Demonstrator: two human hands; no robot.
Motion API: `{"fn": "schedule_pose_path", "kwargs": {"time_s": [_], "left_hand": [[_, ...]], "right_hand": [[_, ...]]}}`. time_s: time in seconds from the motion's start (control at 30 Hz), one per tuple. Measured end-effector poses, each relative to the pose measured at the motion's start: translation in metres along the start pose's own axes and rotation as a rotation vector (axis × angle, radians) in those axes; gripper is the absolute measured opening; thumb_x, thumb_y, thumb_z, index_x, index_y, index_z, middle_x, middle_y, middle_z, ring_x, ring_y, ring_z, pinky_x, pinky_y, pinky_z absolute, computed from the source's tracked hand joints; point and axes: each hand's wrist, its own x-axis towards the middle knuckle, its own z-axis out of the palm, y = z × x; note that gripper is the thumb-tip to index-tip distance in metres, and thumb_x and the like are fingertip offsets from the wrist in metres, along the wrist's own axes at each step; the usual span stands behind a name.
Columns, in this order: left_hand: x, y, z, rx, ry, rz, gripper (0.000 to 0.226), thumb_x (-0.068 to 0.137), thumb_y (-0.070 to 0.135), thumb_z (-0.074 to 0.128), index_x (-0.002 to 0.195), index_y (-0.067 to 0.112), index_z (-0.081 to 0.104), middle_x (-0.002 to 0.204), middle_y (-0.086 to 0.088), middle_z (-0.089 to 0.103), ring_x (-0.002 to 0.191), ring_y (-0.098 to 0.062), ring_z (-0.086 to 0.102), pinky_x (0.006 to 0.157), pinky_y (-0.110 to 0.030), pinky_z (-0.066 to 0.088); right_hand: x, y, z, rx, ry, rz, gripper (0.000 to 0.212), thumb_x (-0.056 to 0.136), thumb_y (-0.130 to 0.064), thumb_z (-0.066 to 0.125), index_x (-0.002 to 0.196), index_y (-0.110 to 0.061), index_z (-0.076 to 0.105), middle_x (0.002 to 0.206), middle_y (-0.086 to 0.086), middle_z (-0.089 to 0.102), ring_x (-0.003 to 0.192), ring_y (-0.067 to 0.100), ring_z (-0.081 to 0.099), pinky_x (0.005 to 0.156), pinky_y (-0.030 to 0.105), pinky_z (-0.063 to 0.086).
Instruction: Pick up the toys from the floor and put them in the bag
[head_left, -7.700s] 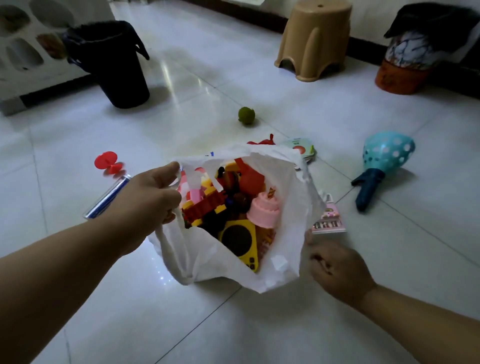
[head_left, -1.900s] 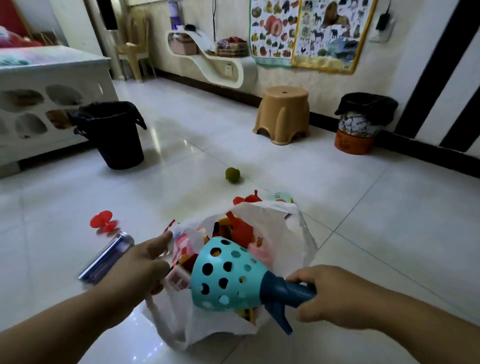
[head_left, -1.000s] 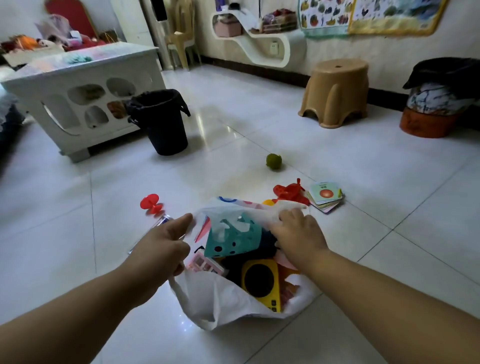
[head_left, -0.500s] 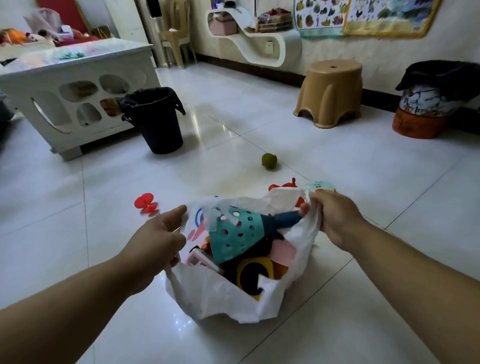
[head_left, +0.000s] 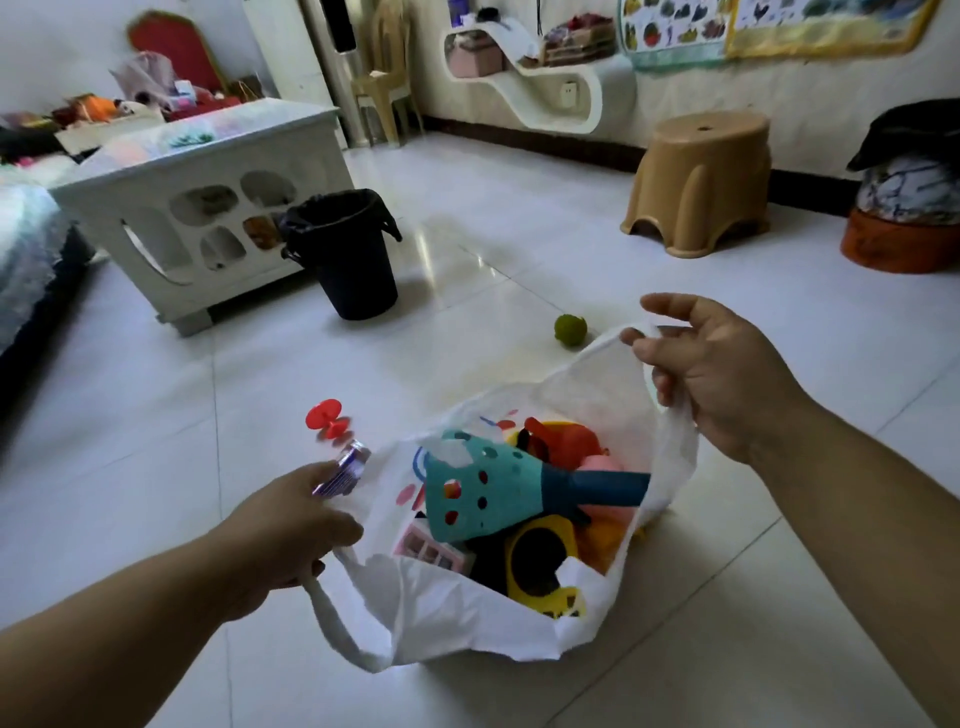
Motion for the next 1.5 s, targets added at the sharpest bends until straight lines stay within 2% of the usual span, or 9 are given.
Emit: {"fn": "schedule_pose_path", "kwargs": {"time_s": [0.1, 0.2, 0.33, 0.43, 0.53, 0.73, 0.93, 1.23, 1.5], "left_hand": [[-0.002, -0.004, -0.003, 0.103, -0.086, -0.127, 0.022, 0.075, 0.005, 0.067, 0.09, 0.02, 0.062, 0.065, -0.01, 0.046, 0.057, -0.018, 0.042, 0.05, -0.023, 0.041], [-0.005, -0.004, -0.007, 0.152, -0.144, -0.227, 0.019, 0.074, 0.008, 0.068, 0.091, 0.004, 0.063, 0.062, -0.007, 0.051, 0.051, -0.014, 0.038, 0.041, -0.018, 0.034], [-0.013, 0.011, -0.005, 0.141, -0.171, -0.282, 0.014, 0.079, 0.016, 0.068, 0.085, 0.004, 0.066, 0.056, -0.002, 0.057, 0.047, -0.013, 0.047, 0.046, -0.019, 0.04], [-0.025, 0.032, 0.004, -0.123, -0.093, -0.284, 0.01, 0.084, 0.019, 0.063, 0.081, 0.009, 0.061, 0.056, -0.002, 0.057, 0.059, -0.018, 0.061, 0.062, -0.027, 0.044], [-0.025, 0.052, 0.011, -0.59, 0.01, -0.281, 0.002, 0.088, 0.012, 0.053, 0.09, 0.011, 0.053, 0.06, -0.003, 0.047, 0.061, -0.016, 0.064, 0.059, -0.028, 0.04], [-0.001, 0.104, 0.006, -1.081, -0.169, -0.3, 0.02, 0.086, 0.015, 0.05, 0.067, 0.014, 0.044, 0.046, 0.002, 0.03, 0.037, -0.009, 0.035, 0.046, -0.023, 0.046], [0.038, 0.142, -0.068, -0.957, -0.351, -0.178, 0.026, 0.073, 0.023, 0.052, 0.056, 0.018, 0.033, 0.048, 0.009, 0.019, 0.033, -0.007, 0.023, 0.036, -0.014, 0.018], [0.12, 0.202, -0.137, -0.929, -0.678, -0.069, 0.031, 0.072, 0.026, 0.057, 0.056, 0.021, 0.031, 0.053, 0.01, 0.024, 0.04, -0.005, 0.023, 0.041, -0.015, 0.016], [0.248, 0.202, -0.174, -0.749, -0.69, 0.015, 0.033, 0.073, 0.011, 0.05, 0.058, 0.025, 0.025, 0.047, 0.008, 0.018, 0.036, -0.008, 0.018, 0.035, -0.016, 0.014]], "right_hand": [[0.007, 0.0, 0.005, 0.098, -0.015, -0.036, 0.031, 0.09, -0.004, 0.06, 0.104, -0.031, 0.06, 0.101, 0.004, 0.069, 0.062, 0.013, 0.053, 0.065, 0.03, 0.052], [0.014, 0.002, 0.01, 0.096, -0.001, -0.066, 0.031, 0.09, -0.005, 0.059, 0.108, -0.031, 0.059, 0.104, -0.001, 0.069, 0.069, 0.013, 0.056, 0.07, 0.032, 0.054], [0.021, 0.002, 0.02, 0.033, 0.019, -0.087, 0.029, 0.091, -0.009, 0.059, 0.112, -0.029, 0.059, 0.108, -0.004, 0.066, 0.075, 0.01, 0.059, 0.063, 0.025, 0.054], [0.021, -0.008, 0.028, 0.042, -0.044, -0.064, 0.027, 0.092, -0.006, 0.056, 0.103, -0.031, 0.06, 0.114, -0.001, 0.063, 0.09, 0.01, 0.058, 0.057, 0.013, 0.047], [0.018, -0.023, 0.037, -0.042, -0.158, -0.027, 0.028, 0.093, -0.004, 0.054, 0.097, -0.031, 0.06, 0.11, -0.004, 0.062, 0.102, 0.009, 0.059, 0.068, 0.019, 0.048], [0.032, -0.054, 0.051, -0.313, -0.288, -0.046, 0.022, 0.093, -0.012, 0.056, 0.106, -0.028, 0.062, 0.108, 0.004, 0.061, 0.071, 0.008, 0.055, 0.048, 0.009, 0.042], [0.056, -0.095, 0.079, -0.248, -0.177, -0.046, 0.021, 0.089, -0.013, 0.063, 0.103, -0.03, 0.064, 0.086, 0.0, 0.055, 0.073, 0.014, 0.048, 0.054, 0.027, 0.043], [0.129, -0.146, 0.14, -0.358, 0.119, -0.079, 0.019, 0.087, -0.007, 0.062, 0.091, -0.025, 0.063, 0.087, 0.005, 0.057, 0.066, 0.016, 0.044, 0.052, 0.03, 0.037], [0.21, -0.134, 0.218, -0.385, 0.438, -0.029, 0.025, 0.088, 0.004, 0.053, 0.103, -0.016, 0.059, 0.083, 0.006, 0.054, 0.066, 0.014, 0.046, 0.059, 0.029, 0.039]]}}
